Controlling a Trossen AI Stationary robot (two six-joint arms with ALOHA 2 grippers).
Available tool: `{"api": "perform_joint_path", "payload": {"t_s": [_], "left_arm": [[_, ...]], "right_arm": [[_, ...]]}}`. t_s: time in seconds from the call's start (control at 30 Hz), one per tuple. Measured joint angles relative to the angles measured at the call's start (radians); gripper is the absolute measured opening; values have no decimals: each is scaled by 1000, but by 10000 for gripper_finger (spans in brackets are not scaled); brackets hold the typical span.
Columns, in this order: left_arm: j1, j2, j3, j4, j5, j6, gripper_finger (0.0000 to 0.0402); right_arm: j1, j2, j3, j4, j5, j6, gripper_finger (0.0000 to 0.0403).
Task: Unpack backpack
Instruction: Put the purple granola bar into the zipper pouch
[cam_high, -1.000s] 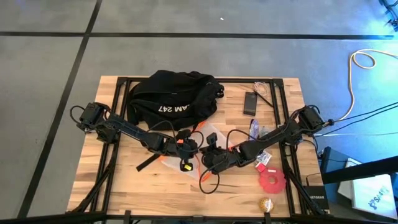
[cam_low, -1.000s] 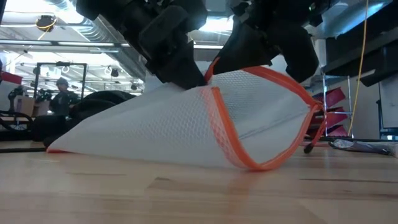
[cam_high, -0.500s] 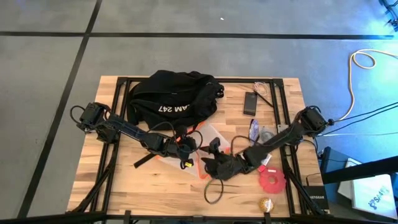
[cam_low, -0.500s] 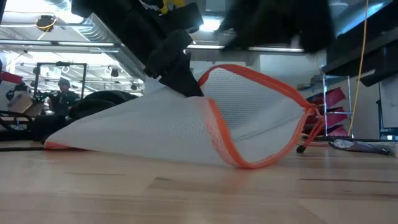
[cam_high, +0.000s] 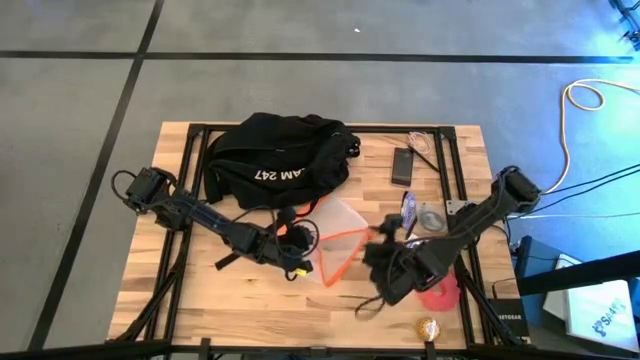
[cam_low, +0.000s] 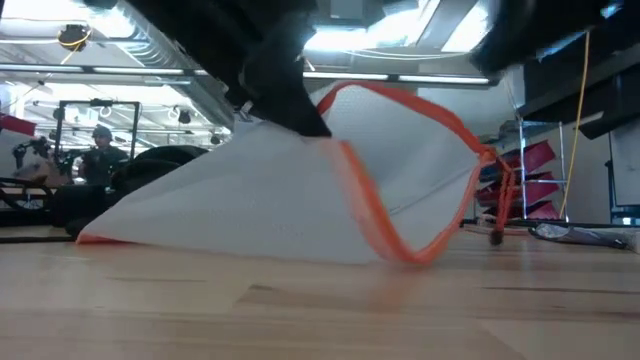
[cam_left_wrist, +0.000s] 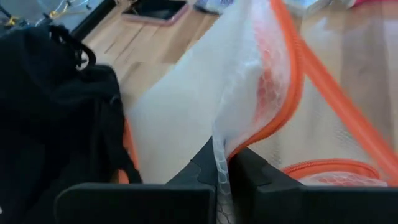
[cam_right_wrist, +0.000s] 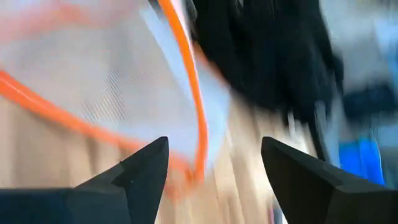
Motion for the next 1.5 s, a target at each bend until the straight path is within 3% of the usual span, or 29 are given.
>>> {"api": "perform_joint_path", "payload": {"t_s": [0.1, 0.23, 0.43, 0.53, 0.7, 0.87, 1.03, 1.27, 1.5], "left_arm": [[-2, 0, 0, 20, -1, 7, 0], [24, 0, 0, 22, 0, -37, 0], [73, 0, 0, 25, -2, -185, 0], [84, 0, 0, 30, -2, -211, 0], [97, 0, 0, 60, -7, -241, 0], [113, 0, 0, 82, -8, -261, 0], [122, 0, 0, 81, -8, -314, 0], [124, 0, 0, 81, -8, -361, 0], [124, 0, 0, 76, -8, -341, 0]], "right_arm": [[0, -3, -8, -213, -112, 229, 241], [2, -12, -59, -272, -258, 321, 241], [-25, -66, -179, -249, -231, 388, 241], [-76, -147, -291, -188, -236, 413, 241], [-190, -356, -503, 68, -352, 417, 231], [-279, -495, -620, 258, -413, 417, 214], [-328, -492, -651, 256, -534, 417, 201], [-397, -467, -651, 251, -541, 409, 191], [-406, -418, -651, 254, -616, 365, 191]]}}
